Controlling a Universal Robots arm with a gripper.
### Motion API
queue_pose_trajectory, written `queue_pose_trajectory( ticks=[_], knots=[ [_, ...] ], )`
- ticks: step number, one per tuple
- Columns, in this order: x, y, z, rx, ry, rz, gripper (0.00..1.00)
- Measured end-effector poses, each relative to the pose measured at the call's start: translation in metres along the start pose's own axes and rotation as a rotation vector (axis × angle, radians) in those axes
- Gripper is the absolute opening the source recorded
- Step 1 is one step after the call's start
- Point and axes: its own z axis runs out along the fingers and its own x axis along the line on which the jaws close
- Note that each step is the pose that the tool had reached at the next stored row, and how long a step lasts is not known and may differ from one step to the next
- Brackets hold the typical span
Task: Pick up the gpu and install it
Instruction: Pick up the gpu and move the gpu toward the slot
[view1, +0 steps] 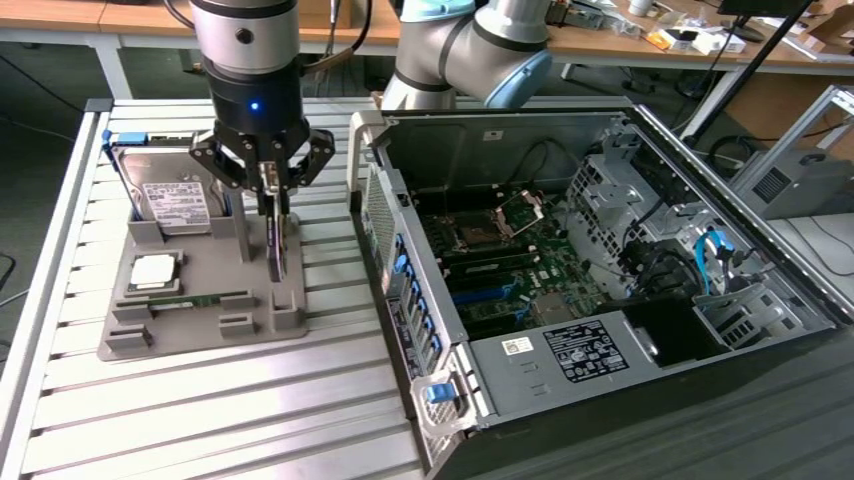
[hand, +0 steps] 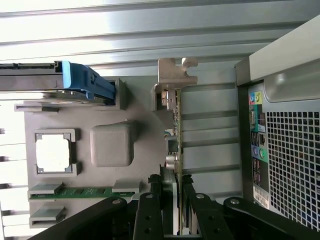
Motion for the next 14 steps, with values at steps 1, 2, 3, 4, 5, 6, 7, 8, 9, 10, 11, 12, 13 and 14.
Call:
queue_pose_trajectory(
  ticks=[1,2,3,4,5,6,7,8,9,10,11,12,13,14],
  knots=[
    [0.0000,0.0000,-0.0003,0.0000,0.0000,0.000,0.27],
    [0.0000,0.0000,-0.0004,0.0000,0.0000,0.000,0.27],
    [0.0000,0.0000,-0.0015,0.0000,0.0000,0.000,0.27],
    [-0.0001,0.0000,-0.0025,0.0001,0.0001,0.000,0.27],
    [-0.0001,0.0000,-0.0026,0.0000,0.0000,0.000,0.27],
    [-0.0001,0.0000,-0.0027,0.0000,0.0000,0.000,0.27],
    [-0.0001,0.0000,-0.0029,0.0001,0.0000,0.000,0.27],
    [-0.0001,0.0000,-0.0030,0.0000,0.0000,0.000,0.27],
    [-0.0002,0.0001,-0.0055,0.0000,0.0000,0.000,0.27],
    [-0.0002,0.0001,-0.0078,0.0000,0.0000,0.000,0.27],
    [-0.0002,0.0001,-0.0079,0.0000,0.0000,0.000,0.27],
    [-0.0002,0.0001,-0.0081,0.0000,-0.0001,0.000,0.27],
    [-0.0002,0.0001,-0.0084,0.0000,0.0000,0.000,0.27],
    [-0.0002,0.0001,-0.0085,0.0000,0.0000,0.000,0.27]
  ],
)
